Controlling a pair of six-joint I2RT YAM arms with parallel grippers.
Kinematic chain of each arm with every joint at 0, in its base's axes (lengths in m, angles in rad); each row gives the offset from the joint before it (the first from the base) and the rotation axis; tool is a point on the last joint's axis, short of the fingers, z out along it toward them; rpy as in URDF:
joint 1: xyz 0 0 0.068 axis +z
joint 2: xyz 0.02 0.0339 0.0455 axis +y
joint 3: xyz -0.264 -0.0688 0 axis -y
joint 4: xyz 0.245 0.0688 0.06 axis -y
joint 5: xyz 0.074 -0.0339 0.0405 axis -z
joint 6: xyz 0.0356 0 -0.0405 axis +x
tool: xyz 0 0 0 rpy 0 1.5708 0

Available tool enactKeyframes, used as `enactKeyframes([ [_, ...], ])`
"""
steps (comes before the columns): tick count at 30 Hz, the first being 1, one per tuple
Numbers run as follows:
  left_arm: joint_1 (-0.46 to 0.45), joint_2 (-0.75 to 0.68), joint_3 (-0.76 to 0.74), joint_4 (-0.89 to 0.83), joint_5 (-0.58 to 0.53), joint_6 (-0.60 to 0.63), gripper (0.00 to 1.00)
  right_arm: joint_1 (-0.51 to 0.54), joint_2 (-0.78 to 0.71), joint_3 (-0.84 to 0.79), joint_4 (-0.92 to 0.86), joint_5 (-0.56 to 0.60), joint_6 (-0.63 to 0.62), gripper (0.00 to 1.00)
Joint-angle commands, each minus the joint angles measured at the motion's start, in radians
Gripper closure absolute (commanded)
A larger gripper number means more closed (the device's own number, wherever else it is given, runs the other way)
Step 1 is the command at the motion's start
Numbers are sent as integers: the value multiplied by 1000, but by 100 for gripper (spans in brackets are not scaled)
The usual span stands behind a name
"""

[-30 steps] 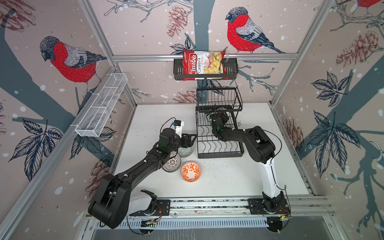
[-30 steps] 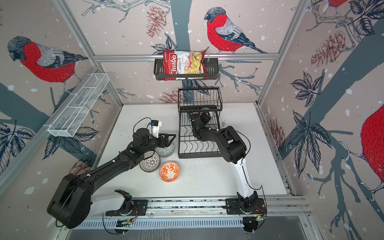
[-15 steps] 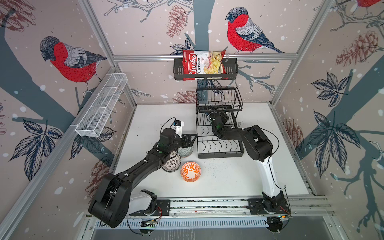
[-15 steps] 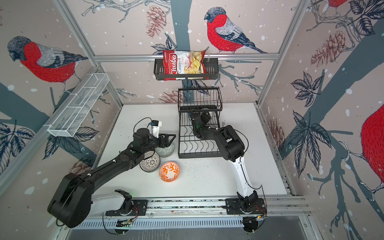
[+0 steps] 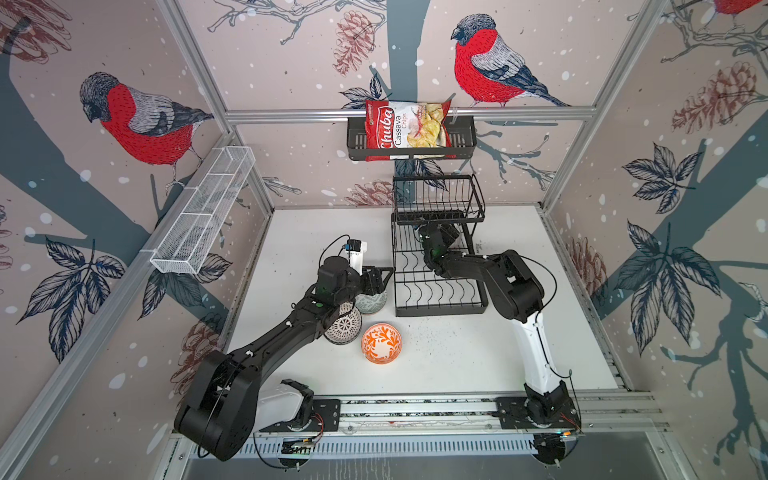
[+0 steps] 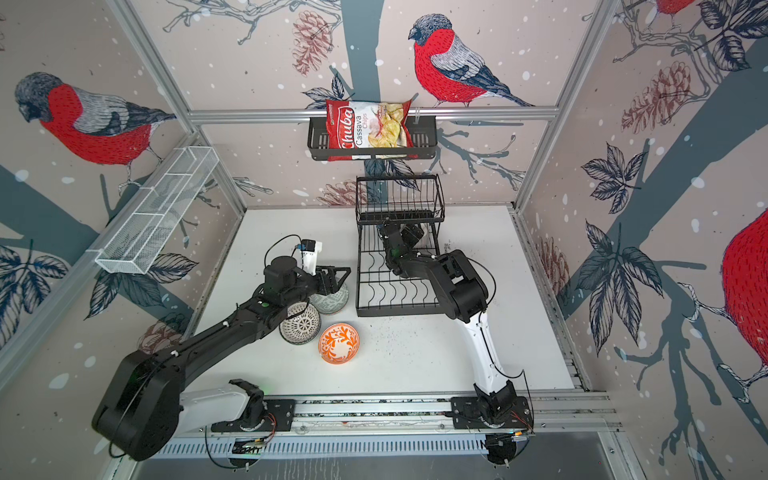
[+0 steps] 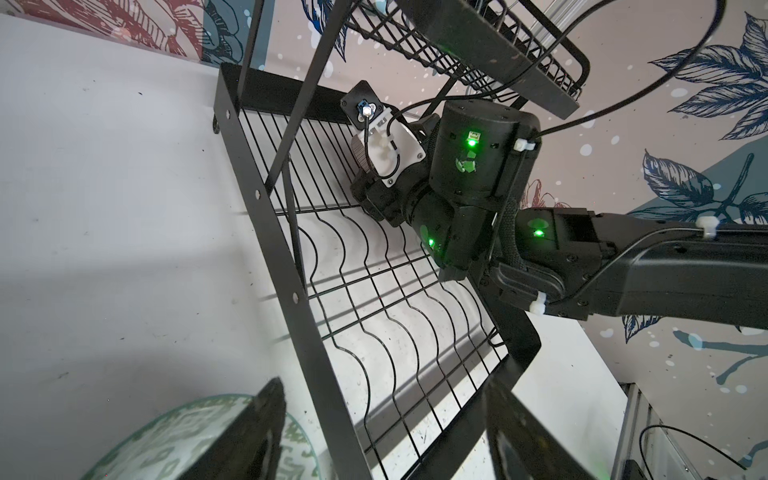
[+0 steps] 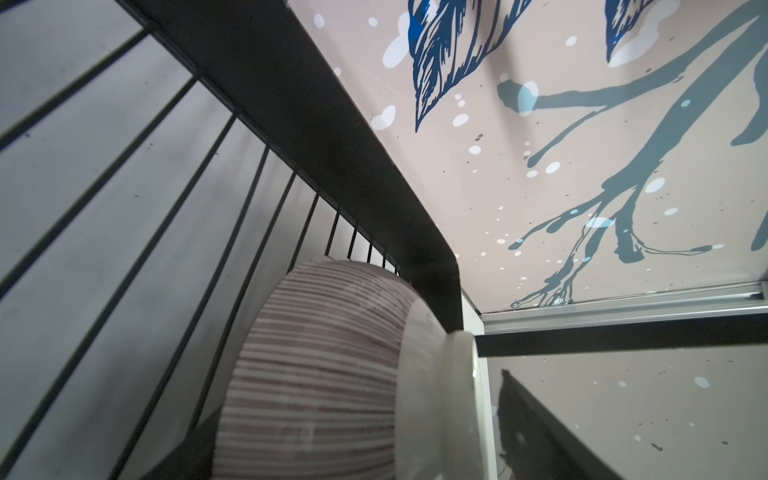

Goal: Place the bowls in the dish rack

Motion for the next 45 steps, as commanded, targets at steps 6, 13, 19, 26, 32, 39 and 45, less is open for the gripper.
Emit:
enactKeyframes([
  [6, 1, 8, 3, 21, -14, 9, 26, 7, 2, 17, -22, -21, 52, 7],
  [13, 0, 16, 1, 22, -11, 7, 26, 13, -17, 56, -73, -68, 167, 6],
  [19, 1, 12, 1, 7, -17, 9, 26, 17, 10, 90, -89, -77, 190, 6],
  [26, 0, 3, 1, -3, -28, 14, 26, 24, 13, 93, -93, -88, 201, 5],
  [32, 1, 1, 4, -16, -46, 14, 26, 48, -25, 60, -80, -84, 226, 5],
  [39, 0, -8, 7, -39, -65, 15, 26, 62, -101, 4, -108, -56, 295, 5],
  [45, 1, -4, 25, -77, -98, 10, 26, 86, -176, -71, -148, -45, 370, 5],
])
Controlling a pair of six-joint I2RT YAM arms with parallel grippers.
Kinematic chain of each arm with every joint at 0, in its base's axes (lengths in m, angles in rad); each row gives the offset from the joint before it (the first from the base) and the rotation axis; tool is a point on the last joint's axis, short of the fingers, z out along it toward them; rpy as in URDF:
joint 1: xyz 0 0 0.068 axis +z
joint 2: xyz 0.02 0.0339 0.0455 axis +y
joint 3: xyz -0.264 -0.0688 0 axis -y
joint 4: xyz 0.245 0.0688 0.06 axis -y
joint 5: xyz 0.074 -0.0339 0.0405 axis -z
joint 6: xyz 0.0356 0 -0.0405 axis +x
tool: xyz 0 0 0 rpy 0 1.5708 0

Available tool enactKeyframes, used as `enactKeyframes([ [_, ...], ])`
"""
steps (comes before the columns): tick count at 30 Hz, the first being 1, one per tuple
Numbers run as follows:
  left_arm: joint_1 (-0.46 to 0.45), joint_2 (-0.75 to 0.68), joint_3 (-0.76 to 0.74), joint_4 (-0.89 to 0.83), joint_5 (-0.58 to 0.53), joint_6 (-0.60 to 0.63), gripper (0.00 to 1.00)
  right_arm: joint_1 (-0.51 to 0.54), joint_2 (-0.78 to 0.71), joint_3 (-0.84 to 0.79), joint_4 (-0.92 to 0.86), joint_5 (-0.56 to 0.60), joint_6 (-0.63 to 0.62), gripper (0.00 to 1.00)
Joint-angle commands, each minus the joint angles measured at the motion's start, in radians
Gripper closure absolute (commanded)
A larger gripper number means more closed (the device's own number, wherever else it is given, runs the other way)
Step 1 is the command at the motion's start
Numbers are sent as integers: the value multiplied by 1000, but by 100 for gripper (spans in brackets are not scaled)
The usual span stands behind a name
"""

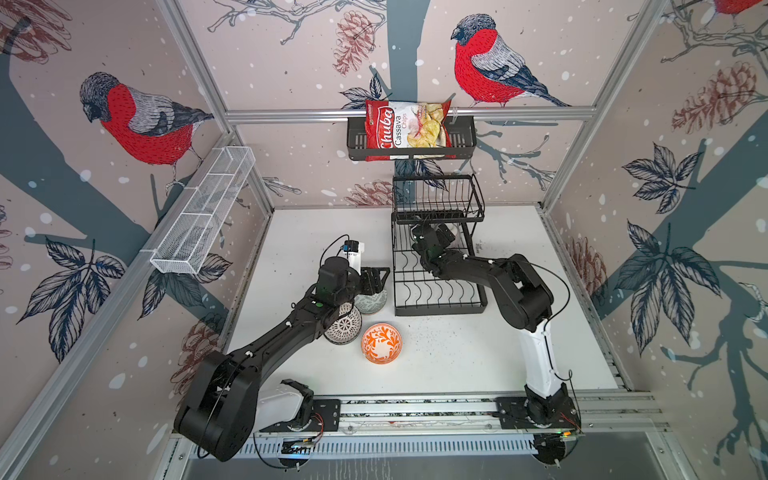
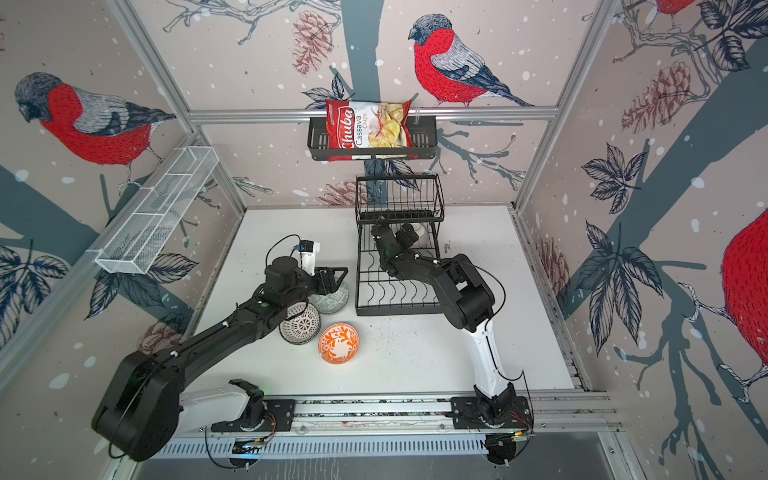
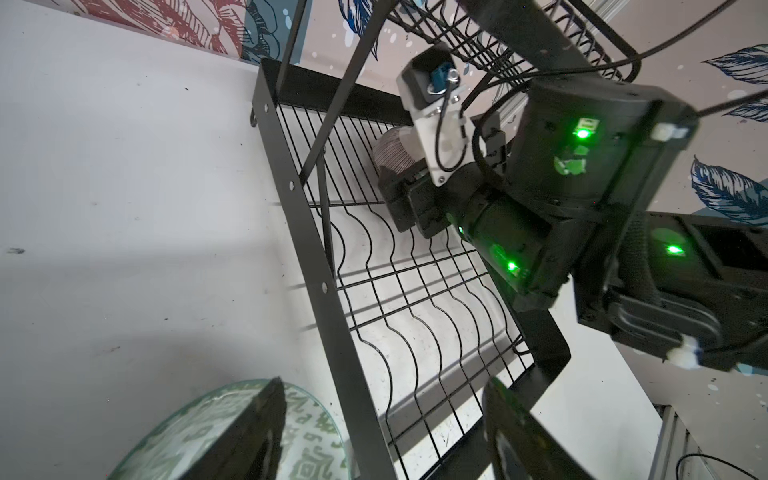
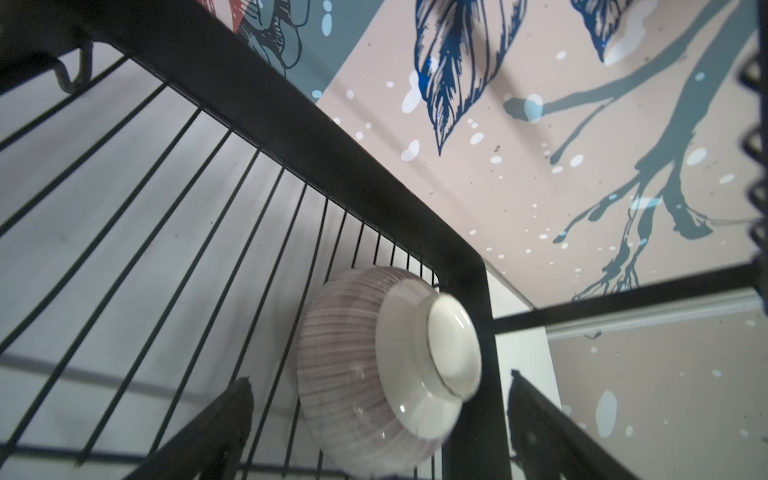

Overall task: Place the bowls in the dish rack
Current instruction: 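Open the right gripper and release the bowl upright in the rack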

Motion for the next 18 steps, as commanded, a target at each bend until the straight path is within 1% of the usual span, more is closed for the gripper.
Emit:
enactKeyframes([
  [1, 1, 2, 29, -47, -38, 2, 26, 16, -40, -24, -10, 25, 88, 5],
  [4, 0, 6, 57, -103, -48, -2, 26, 29, -69, -52, -36, 28, 126, 5],
  [9, -1, -7, 67, -124, -61, 2, 26, 42, -105, -77, -94, 11, 201, 5],
  [18, -1, -22, 77, -173, -95, 10, 27, 71, -197, -136, -143, -36, 287, 6],
])
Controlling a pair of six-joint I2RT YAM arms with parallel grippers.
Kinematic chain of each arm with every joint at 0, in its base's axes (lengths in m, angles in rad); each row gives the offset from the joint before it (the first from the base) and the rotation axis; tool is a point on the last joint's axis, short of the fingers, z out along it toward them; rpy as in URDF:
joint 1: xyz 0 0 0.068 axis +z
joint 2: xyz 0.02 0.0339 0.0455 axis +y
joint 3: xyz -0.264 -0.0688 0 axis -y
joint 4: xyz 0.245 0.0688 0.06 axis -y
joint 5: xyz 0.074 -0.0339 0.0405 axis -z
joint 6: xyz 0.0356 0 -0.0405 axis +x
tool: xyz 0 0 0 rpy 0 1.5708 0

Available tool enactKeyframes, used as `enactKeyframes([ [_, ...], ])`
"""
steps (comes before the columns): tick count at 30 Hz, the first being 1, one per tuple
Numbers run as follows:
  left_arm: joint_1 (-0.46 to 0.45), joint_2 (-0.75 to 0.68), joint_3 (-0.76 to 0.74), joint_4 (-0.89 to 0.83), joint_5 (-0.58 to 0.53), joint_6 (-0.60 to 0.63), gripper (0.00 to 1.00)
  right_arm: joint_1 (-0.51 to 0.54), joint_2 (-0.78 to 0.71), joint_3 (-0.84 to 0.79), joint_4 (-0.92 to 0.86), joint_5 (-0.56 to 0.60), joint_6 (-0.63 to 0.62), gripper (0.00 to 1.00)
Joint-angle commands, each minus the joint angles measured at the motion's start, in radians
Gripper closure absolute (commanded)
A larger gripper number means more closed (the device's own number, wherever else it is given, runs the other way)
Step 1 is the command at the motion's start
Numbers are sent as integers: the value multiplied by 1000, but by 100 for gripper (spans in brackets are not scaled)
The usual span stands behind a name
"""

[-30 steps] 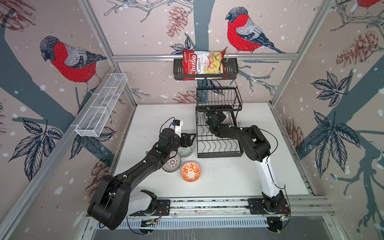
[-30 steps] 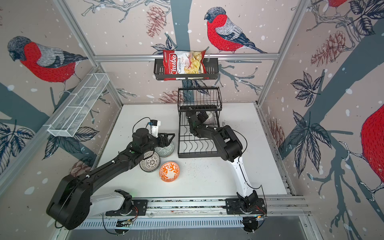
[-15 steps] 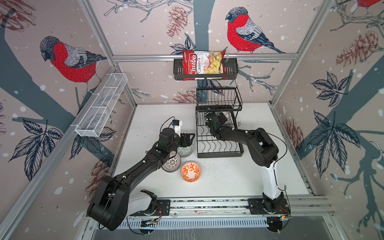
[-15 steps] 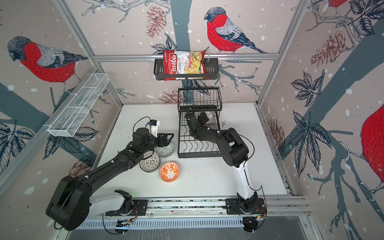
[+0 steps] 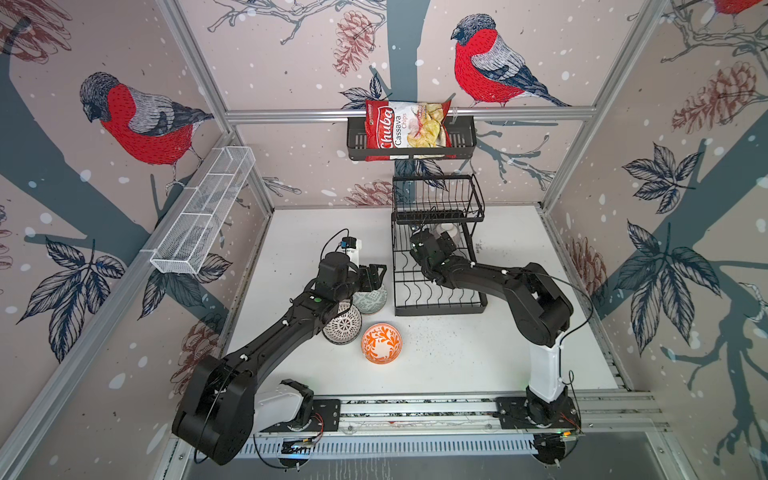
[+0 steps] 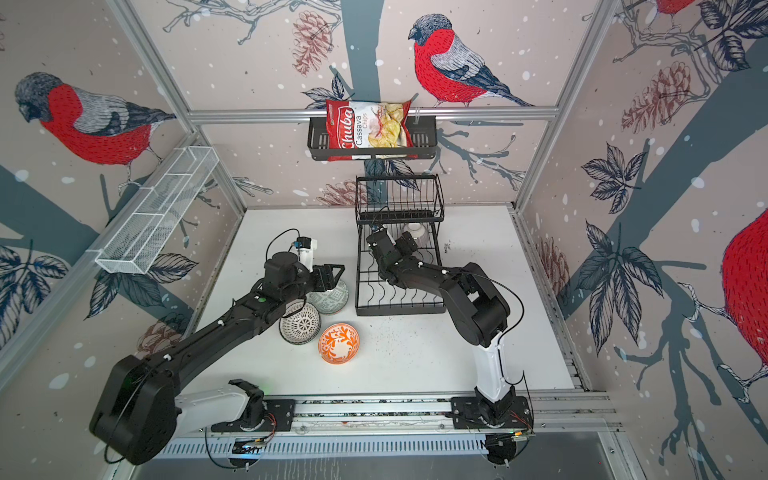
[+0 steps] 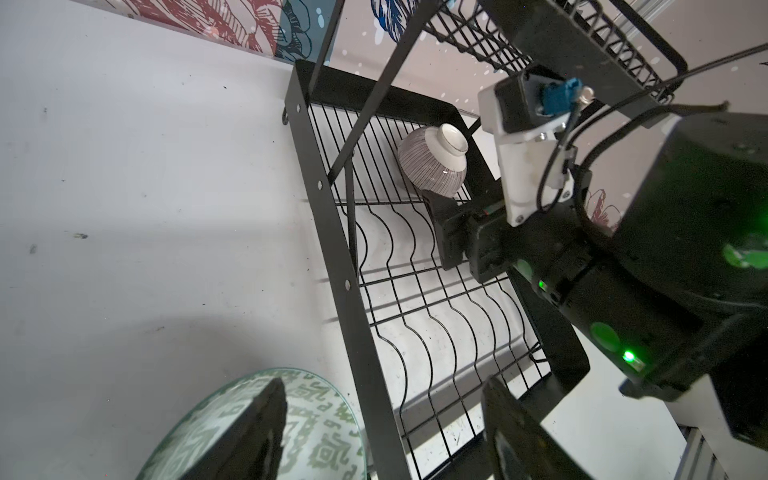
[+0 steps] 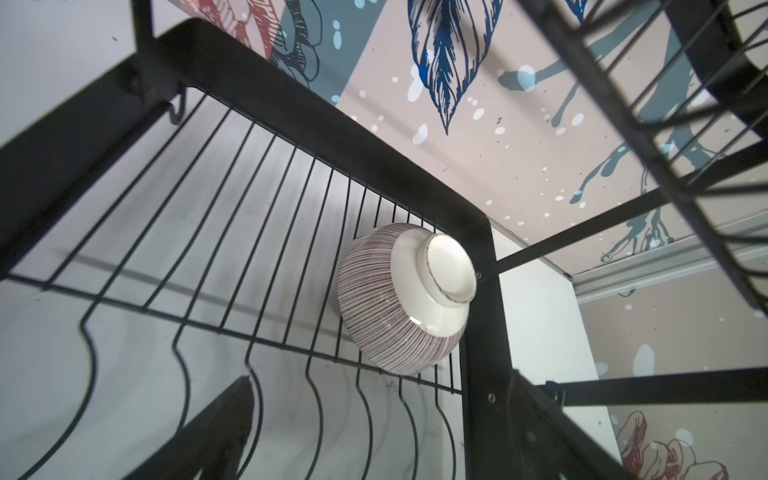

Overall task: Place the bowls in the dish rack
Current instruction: 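Open the right gripper and release the bowl upright in the rack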

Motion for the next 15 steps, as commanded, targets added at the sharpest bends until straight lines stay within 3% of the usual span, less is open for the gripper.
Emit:
enactKeyframes([
  [1, 0, -4, 11, -35, -21, 12, 27, 7, -38, -16, -20, -24, 81, 6],
  [15, 0, 17, 55, -111, -49, 7, 26, 40, -274, -72, -195, -190, 289, 6],
])
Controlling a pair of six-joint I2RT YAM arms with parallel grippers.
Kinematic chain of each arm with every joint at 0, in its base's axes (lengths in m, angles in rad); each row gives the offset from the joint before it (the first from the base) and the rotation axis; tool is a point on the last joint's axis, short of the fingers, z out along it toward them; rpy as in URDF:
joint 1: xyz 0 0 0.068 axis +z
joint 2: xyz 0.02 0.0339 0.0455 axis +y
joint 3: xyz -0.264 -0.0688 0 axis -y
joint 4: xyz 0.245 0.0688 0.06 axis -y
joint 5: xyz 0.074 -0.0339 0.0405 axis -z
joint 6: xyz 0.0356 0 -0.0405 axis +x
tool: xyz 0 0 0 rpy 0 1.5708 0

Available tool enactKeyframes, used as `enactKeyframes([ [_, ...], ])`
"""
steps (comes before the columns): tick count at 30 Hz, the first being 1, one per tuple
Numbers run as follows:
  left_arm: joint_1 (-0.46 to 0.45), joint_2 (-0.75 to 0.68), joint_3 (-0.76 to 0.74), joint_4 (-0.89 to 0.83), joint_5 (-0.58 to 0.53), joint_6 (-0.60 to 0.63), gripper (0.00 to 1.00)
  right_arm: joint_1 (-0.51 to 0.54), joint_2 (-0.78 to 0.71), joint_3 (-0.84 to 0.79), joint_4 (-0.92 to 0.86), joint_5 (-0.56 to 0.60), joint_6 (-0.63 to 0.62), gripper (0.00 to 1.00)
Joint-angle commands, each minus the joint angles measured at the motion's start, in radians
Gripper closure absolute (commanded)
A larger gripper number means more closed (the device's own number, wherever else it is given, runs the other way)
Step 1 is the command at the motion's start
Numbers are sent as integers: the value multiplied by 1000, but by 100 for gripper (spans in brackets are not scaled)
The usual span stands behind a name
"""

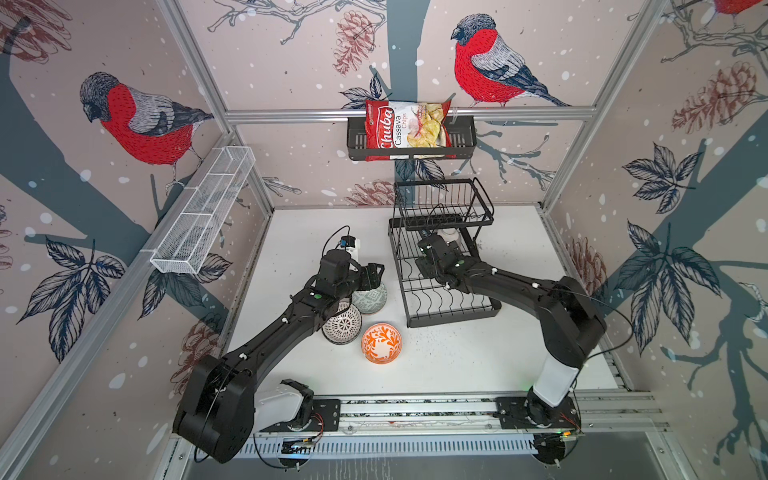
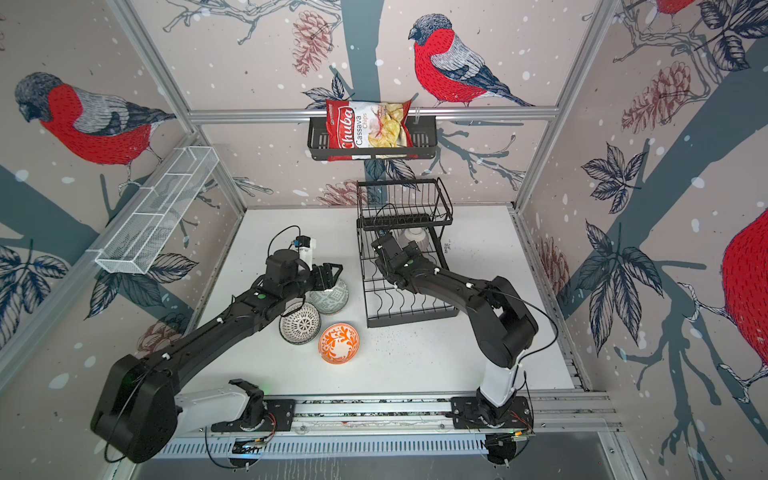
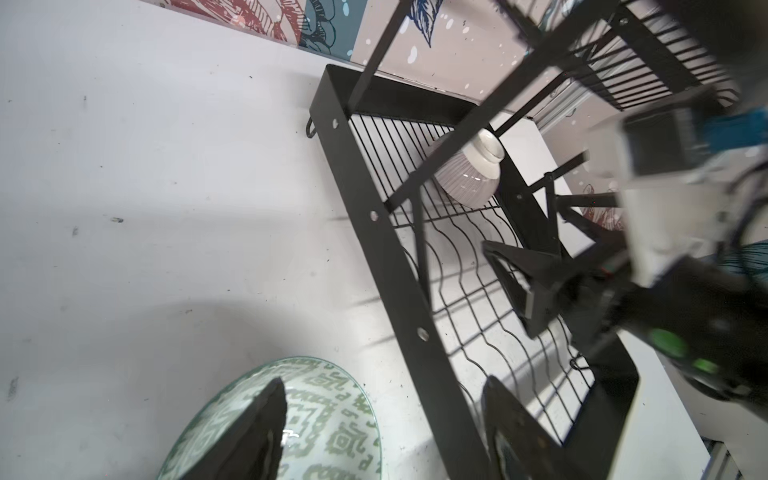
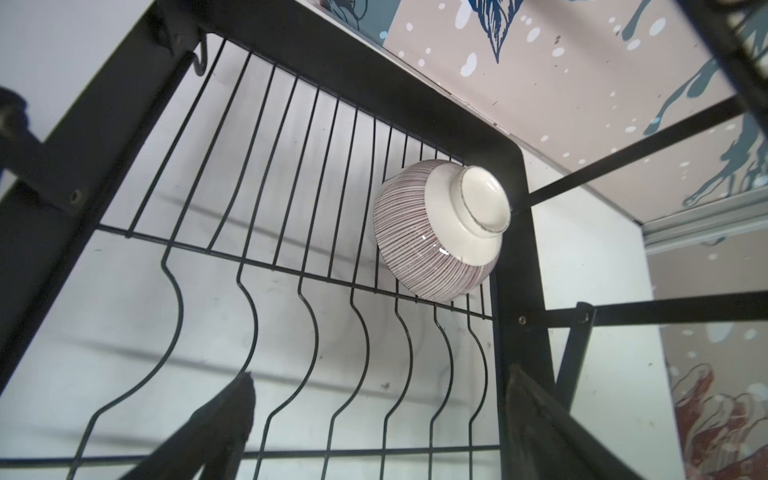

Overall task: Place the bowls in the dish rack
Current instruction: 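Open the right gripper and release the bowl upright in the rack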

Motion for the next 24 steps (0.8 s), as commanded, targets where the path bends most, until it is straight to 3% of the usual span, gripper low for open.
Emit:
enactKeyframes([
  [1, 0, 4, 11, -22, -18, 7, 26, 15, -56, 0, 97, -30, 88, 6],
  [24, 1, 91, 38, 6, 20, 12, 27, -48, 88, 19, 193, -66, 98, 6],
])
